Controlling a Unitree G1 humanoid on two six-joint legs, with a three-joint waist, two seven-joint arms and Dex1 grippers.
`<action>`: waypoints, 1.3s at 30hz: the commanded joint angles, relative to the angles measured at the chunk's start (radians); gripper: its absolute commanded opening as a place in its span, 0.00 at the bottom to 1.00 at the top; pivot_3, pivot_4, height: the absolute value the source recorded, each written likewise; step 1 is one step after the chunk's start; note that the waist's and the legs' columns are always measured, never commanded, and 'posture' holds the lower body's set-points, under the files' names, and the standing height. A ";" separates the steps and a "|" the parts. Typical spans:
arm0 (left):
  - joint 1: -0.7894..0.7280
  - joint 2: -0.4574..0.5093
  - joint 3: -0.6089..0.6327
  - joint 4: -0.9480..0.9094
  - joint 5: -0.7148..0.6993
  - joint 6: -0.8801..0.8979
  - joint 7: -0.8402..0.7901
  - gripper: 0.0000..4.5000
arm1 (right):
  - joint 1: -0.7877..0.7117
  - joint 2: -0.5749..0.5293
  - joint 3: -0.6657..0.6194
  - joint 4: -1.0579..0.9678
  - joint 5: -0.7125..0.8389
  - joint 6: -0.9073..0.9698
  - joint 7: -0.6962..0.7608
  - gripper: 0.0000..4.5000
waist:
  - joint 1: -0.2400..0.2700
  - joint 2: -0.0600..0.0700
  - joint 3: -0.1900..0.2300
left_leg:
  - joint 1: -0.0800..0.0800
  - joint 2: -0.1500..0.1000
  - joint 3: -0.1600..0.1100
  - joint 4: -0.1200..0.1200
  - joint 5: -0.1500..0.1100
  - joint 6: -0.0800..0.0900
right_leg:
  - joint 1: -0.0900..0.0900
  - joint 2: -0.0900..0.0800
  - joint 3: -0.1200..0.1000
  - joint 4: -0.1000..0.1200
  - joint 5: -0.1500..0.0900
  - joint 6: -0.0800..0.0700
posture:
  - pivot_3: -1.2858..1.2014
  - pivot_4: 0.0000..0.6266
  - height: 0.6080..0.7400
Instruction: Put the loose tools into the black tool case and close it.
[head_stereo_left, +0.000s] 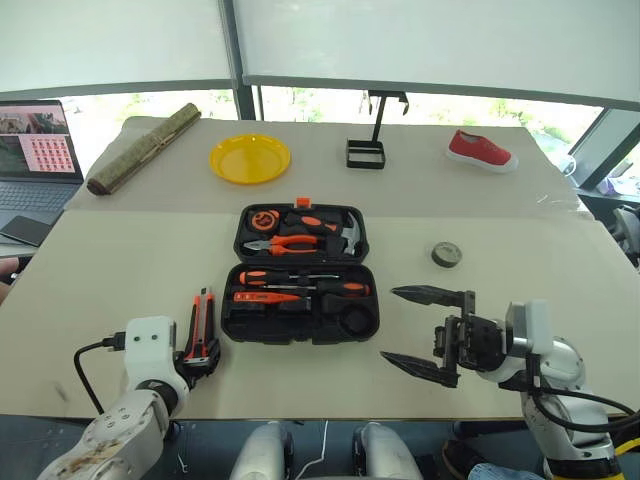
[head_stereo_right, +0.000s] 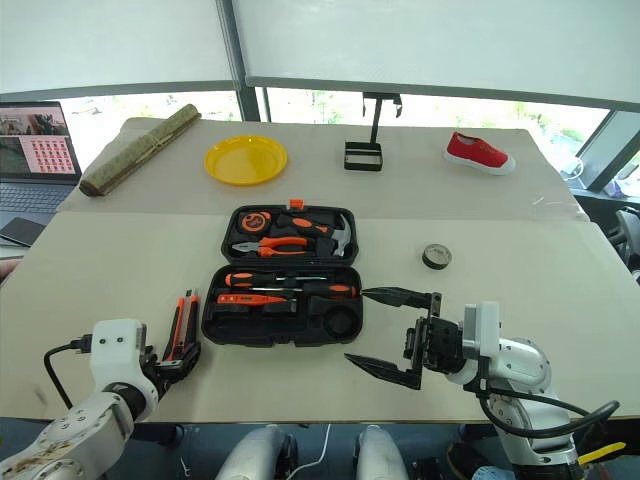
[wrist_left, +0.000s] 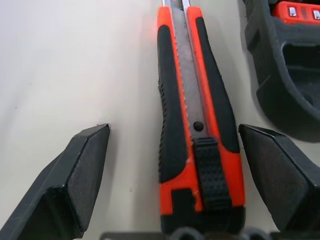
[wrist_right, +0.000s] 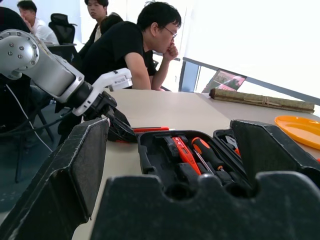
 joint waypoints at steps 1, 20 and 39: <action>-0.022 -0.016 -0.072 -0.012 0.024 0.044 0.015 0.99 | -0.019 -0.012 -0.016 -0.038 0.037 0.021 -0.011 1.00 | 0.003 0.000 0.000 | 0.000 0.000 0.000 0.000 0.000 0.000 | 0.000 0.000 0.000 0.000 0.000 0.000 | 0.52 0.24 1.00; -0.043 0.151 0.007 0.095 0.149 -0.026 -0.157 0.39 | -0.007 0.010 -0.019 -0.005 0.016 -0.017 -0.010 1.00 | 0.005 0.004 -0.001 | 0.000 -0.001 0.000 -0.002 0.000 0.000 | -0.001 -0.003 -0.001 -0.001 -0.003 -0.005 | 0.52 0.24 1.00; -0.550 0.752 -0.348 0.620 0.176 -0.840 -1.445 0.39 | 0.066 -0.104 -0.102 -0.103 0.022 0.082 -0.096 1.00 | -0.003 0.003 0.002 | -0.015 -0.001 0.004 -0.006 0.001 0.001 | -0.017 0.002 -0.001 -0.004 0.001 0.001 | 0.52 0.24 1.00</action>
